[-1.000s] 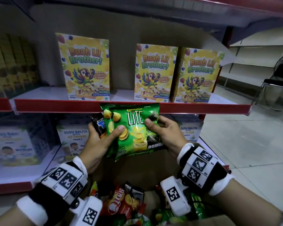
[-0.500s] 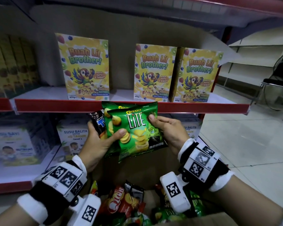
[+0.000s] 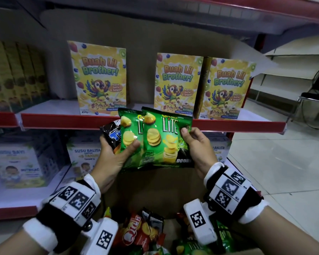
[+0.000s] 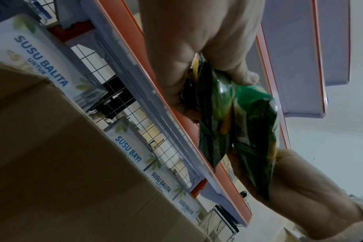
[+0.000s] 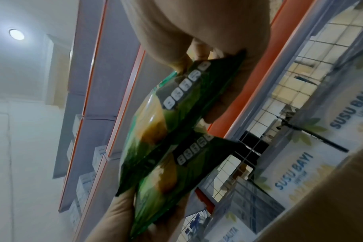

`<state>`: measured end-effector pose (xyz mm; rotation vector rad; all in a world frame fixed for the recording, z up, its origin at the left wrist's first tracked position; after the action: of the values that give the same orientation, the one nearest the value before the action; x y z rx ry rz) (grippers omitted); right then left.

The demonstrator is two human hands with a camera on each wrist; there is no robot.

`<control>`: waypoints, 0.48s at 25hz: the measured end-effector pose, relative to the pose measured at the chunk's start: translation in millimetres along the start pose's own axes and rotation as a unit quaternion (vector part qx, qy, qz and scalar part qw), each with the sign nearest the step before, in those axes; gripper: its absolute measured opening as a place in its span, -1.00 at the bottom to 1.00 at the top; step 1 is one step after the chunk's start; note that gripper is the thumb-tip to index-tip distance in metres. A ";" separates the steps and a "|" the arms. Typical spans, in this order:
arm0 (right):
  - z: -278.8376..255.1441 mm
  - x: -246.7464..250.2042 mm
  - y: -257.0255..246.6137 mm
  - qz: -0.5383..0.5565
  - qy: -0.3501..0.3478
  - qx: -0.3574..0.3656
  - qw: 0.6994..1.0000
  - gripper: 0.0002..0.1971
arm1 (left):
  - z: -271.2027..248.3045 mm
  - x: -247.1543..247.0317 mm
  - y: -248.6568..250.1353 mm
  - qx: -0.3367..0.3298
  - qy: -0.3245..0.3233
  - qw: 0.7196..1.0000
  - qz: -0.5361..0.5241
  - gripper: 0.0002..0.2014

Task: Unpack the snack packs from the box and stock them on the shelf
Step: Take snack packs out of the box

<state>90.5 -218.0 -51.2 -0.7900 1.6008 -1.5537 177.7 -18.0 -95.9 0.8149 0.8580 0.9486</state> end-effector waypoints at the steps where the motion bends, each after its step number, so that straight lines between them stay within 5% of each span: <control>1: 3.6 1.7 -2.3 -0.015 0.012 0.009 1.000 -0.86 | 3.9 0.3 2.2 -0.017 0.004 1.000 -0.001 0.26; 7: 16.6 -0.3 -7.7 -0.053 0.042 0.027 0.997 -0.80 | 22.6 -4.0 11.9 -0.075 -0.007 0.997 0.021 -0.24; 12: 21.0 7.2 -8.8 0.036 -0.052 0.064 0.996 -0.32 | 43.8 -15.3 13.0 -0.119 0.002 0.992 0.040 -0.29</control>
<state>103.9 -235.9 -42.6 -0.7238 1.4240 -1.5234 207.0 -36.2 -62.2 0.6454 0.7045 1.0994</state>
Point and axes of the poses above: each hand's wrist, its own z-axis towards the middle knuckle, its own x-axis out of the back of the hand, y = z × x, the point moved 3 cm from there along z, towards the middle knuckle, and after that the axes turned 12 degrees about -x, right-handed, at the moved point
